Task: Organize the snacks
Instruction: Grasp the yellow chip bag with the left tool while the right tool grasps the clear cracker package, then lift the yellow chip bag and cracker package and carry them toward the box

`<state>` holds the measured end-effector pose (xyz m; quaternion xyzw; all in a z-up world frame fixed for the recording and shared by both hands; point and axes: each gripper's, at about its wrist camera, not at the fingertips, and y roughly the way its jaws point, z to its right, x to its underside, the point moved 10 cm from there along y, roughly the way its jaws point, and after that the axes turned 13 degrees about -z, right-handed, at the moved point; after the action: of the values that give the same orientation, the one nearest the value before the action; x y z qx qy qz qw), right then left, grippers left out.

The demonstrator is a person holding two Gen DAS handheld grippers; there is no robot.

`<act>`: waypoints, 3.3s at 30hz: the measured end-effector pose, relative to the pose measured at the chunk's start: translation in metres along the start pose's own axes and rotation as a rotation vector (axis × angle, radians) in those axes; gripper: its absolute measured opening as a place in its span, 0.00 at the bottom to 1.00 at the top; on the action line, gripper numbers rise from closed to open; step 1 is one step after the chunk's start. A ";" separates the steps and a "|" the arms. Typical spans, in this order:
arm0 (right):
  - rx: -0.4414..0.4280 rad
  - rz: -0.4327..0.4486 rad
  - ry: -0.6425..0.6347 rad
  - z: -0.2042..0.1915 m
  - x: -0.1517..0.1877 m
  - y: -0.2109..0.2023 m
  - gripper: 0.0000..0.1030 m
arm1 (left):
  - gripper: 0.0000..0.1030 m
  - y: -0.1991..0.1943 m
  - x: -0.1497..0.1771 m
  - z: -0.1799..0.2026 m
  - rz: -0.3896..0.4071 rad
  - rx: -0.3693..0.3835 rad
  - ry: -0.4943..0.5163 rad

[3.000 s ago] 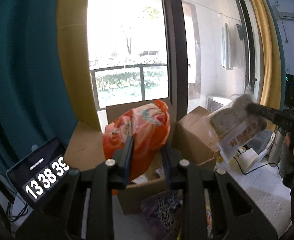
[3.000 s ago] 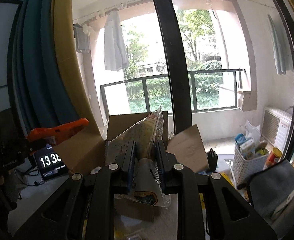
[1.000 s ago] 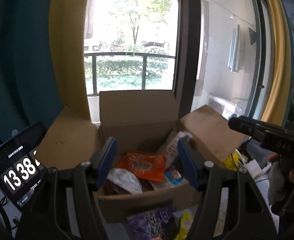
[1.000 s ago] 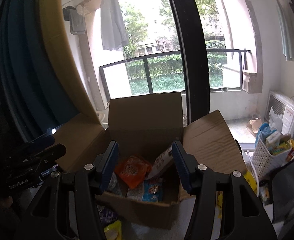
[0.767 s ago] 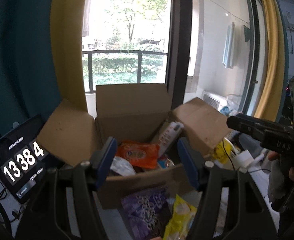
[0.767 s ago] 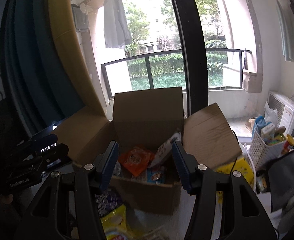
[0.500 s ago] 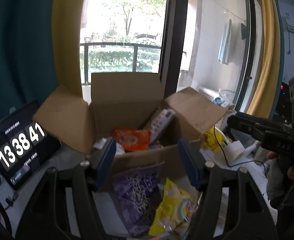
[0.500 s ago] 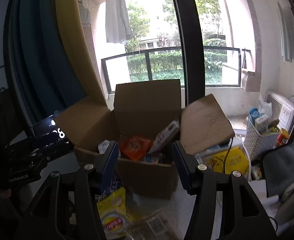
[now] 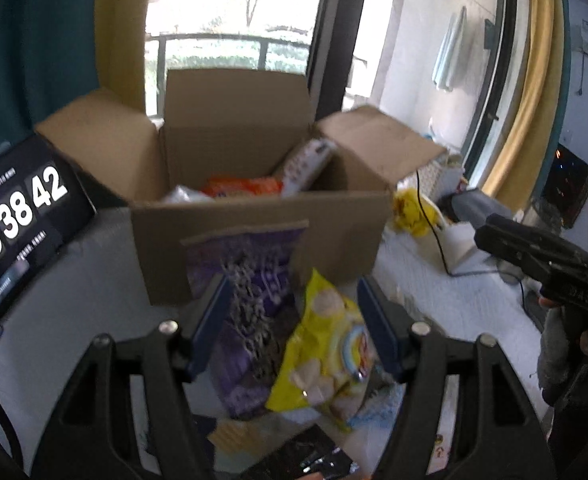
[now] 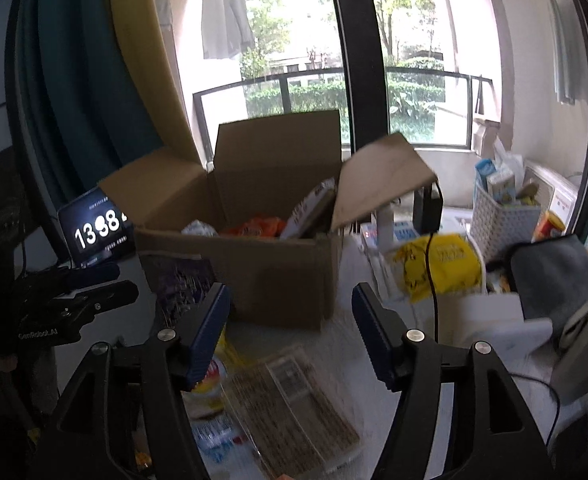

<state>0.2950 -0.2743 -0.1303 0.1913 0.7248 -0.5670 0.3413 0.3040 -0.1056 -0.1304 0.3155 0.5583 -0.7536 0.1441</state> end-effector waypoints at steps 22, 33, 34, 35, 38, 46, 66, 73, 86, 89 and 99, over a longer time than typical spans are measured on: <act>-0.183 -0.183 0.039 0.030 0.077 0.062 0.85 | 0.79 0.068 0.052 0.024 -0.239 0.047 0.038; -0.222 -0.282 -0.050 0.007 0.094 0.093 0.85 | 0.79 0.096 0.064 0.029 -0.343 0.032 0.034; -0.224 -0.284 -0.046 0.007 0.094 0.093 0.85 | 0.79 0.097 0.064 0.031 -0.346 0.032 0.041; -0.224 -0.289 -0.041 0.008 0.095 0.094 0.85 | 0.79 0.098 0.064 0.032 -0.349 0.031 0.048; -0.210 -0.306 -0.041 0.008 0.099 0.095 0.84 | 0.78 0.101 0.064 0.035 -0.354 0.031 0.061; -0.144 -0.298 -0.068 0.010 0.103 0.095 0.57 | 0.56 0.100 0.064 0.032 -0.326 0.000 0.083; 0.001 -0.101 -0.033 0.046 0.062 0.028 0.12 | 0.52 0.047 0.043 0.010 -0.178 0.013 0.030; 0.032 -0.049 -0.043 0.042 0.046 0.005 0.11 | 0.52 0.026 0.039 0.013 -0.128 0.024 0.043; 0.071 0.023 -0.109 0.018 0.013 -0.027 0.09 | 0.52 -0.026 0.011 -0.009 -0.001 -0.008 0.033; 0.072 0.043 -0.127 0.010 0.003 -0.034 0.09 | 0.52 -0.039 0.004 -0.016 0.029 -0.020 0.030; 0.079 0.093 -0.180 -0.009 -0.031 -0.045 0.09 | 0.52 -0.069 -0.027 -0.042 0.113 -0.068 0.025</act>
<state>0.2840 -0.2748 -0.0755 0.1861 0.6587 -0.5935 0.4234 0.2983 -0.0470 -0.0687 0.3508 0.5665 -0.7210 0.1899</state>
